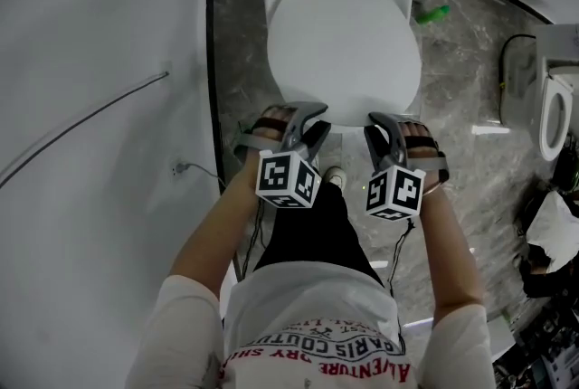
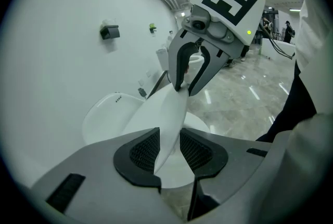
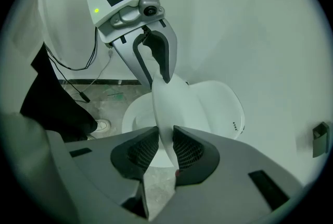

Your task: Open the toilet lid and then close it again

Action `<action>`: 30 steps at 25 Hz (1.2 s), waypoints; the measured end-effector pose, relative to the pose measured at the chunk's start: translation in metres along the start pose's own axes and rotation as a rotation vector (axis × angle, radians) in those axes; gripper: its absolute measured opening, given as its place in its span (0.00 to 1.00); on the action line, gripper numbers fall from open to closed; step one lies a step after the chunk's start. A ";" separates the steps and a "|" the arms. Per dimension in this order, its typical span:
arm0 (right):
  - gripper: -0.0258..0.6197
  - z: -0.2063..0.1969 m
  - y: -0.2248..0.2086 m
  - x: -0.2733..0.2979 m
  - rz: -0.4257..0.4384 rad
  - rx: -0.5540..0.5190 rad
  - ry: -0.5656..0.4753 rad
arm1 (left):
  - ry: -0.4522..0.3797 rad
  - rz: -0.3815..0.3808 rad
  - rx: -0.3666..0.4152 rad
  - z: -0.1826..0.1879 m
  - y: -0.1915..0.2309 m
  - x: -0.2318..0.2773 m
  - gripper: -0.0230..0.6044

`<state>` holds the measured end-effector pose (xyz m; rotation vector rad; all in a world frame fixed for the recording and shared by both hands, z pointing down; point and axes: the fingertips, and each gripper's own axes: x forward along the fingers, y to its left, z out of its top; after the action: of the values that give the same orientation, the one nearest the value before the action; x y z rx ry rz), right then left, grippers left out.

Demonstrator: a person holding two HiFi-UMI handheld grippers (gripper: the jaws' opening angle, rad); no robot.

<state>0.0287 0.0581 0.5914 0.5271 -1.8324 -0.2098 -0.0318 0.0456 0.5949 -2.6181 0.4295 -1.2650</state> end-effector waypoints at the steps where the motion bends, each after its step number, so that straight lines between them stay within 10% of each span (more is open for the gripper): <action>1: 0.13 -0.002 0.005 0.004 -0.002 -0.006 0.000 | 0.001 0.003 -0.010 -0.003 -0.005 0.003 0.23; 30: 0.17 -0.066 0.143 0.129 0.001 -0.063 -0.017 | 0.177 -0.054 -0.042 -0.110 -0.125 0.110 0.29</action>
<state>0.0242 0.1332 0.7803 0.4823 -1.8360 -0.2709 -0.0326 0.1187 0.7804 -2.5786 0.4202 -1.5282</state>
